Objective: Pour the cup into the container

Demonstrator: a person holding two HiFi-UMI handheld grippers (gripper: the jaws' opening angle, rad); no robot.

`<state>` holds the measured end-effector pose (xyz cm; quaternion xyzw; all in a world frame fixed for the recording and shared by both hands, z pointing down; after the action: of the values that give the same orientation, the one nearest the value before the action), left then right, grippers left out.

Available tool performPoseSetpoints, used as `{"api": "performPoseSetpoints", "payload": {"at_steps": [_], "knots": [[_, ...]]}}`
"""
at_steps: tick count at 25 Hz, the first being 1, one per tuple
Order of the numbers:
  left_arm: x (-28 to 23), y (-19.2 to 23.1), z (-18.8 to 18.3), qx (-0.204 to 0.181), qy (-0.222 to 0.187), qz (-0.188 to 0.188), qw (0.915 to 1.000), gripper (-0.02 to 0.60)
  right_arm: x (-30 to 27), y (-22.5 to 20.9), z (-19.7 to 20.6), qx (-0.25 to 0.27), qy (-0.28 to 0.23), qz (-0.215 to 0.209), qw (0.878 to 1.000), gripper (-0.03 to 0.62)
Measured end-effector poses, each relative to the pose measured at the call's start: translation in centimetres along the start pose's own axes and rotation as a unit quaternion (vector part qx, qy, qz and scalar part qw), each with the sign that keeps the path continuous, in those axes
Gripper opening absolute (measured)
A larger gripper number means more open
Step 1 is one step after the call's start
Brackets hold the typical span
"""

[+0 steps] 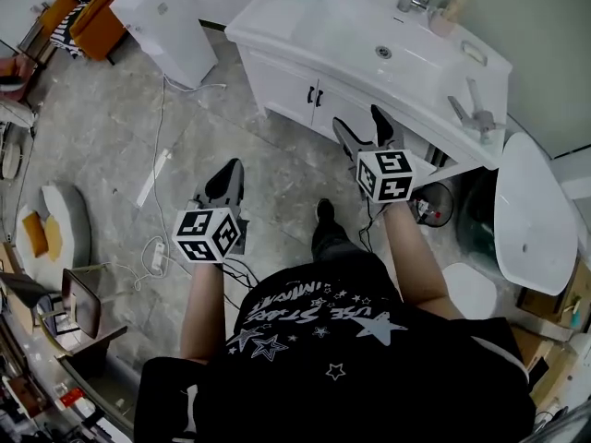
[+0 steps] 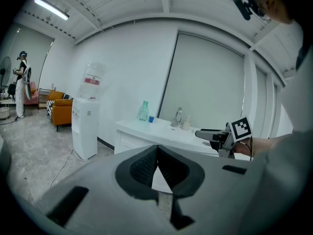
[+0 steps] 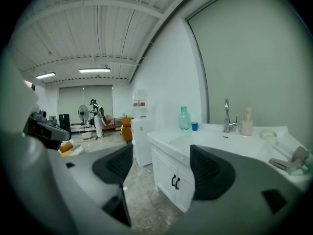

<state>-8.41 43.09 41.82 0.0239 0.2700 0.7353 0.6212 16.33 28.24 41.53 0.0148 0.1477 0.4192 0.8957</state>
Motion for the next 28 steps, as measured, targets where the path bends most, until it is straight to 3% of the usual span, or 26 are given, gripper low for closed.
{"api": "performPoseSetpoints", "payload": {"at_steps": [16, 28], "knots": [[-16.2, -2.5, -5.8, -0.013, -0.013, -0.025, 0.9995, 0.009, -10.9, -14.1, -0.4, -0.010, 0.002, -0.032, 0.999, 0.365], [-21.3, -2.9, -8.9, -0.025, -0.018, -0.029, 0.9991, 0.010, -14.7, -18.3, -0.7, -0.016, 0.004, -0.043, 0.999, 0.364]]}}
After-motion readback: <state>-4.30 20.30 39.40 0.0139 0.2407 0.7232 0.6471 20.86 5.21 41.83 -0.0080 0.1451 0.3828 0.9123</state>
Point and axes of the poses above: the fingertips, and each gripper's own axes: x backward along the fingers, y to its left, z out of its underside, the point moved 4 cm from there along x, backward along the fingers, and after that the axes turned 12 degrees about x, right-handed, at the moved point
